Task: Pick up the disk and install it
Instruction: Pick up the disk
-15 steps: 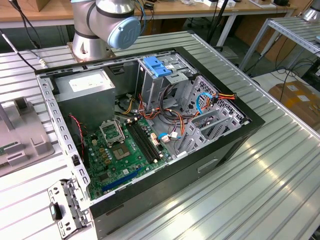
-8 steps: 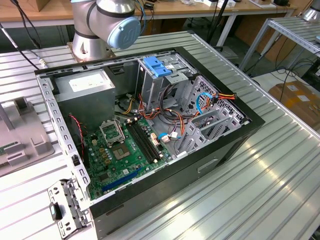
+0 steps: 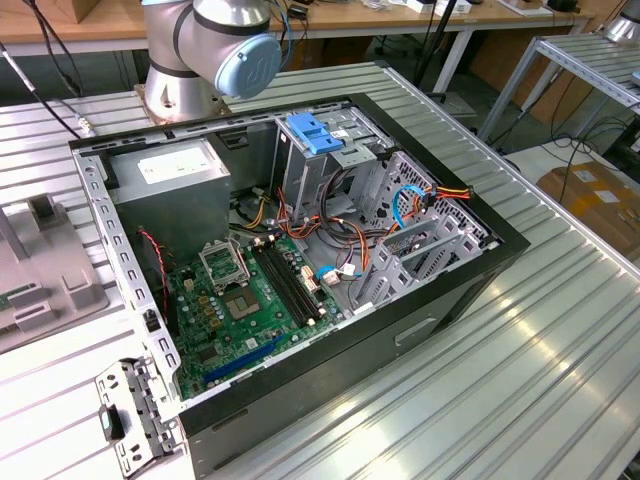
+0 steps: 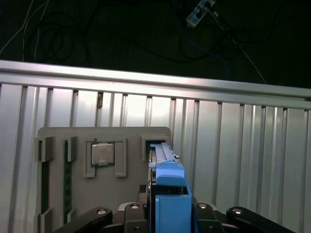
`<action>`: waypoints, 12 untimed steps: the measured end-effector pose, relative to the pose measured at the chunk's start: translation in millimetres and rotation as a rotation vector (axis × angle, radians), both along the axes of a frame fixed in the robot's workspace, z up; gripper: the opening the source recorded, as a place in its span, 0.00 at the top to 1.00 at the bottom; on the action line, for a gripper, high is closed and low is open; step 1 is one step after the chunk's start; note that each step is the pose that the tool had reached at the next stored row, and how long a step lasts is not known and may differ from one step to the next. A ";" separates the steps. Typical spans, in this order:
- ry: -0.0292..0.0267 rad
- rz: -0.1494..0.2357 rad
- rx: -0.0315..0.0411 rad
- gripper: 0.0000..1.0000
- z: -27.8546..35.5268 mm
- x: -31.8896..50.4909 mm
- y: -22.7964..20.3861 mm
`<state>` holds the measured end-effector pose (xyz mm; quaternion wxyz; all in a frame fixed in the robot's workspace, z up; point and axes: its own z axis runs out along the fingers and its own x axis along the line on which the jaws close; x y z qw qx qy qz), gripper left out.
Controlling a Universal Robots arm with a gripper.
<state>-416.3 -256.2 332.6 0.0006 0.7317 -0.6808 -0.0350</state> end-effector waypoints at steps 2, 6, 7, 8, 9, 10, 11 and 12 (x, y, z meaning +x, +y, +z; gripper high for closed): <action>0.0001 0.000 0.0000 0.63 2.2 0.0 0.0; 0.0001 0.000 0.0000 0.63 7.4 0.0 0.0; 0.0001 0.000 0.0000 0.63 8.2 0.0 0.0; -0.0001 0.000 0.0000 0.63 9.1 0.0 0.0; 0.0000 0.000 0.0000 0.63 10.0 0.0 0.0; 0.0001 0.000 0.0000 0.63 10.8 0.0 0.0; 0.0000 0.000 0.0000 0.63 11.5 0.0 0.0; 0.0000 0.000 0.0002 0.63 12.0 0.0 0.0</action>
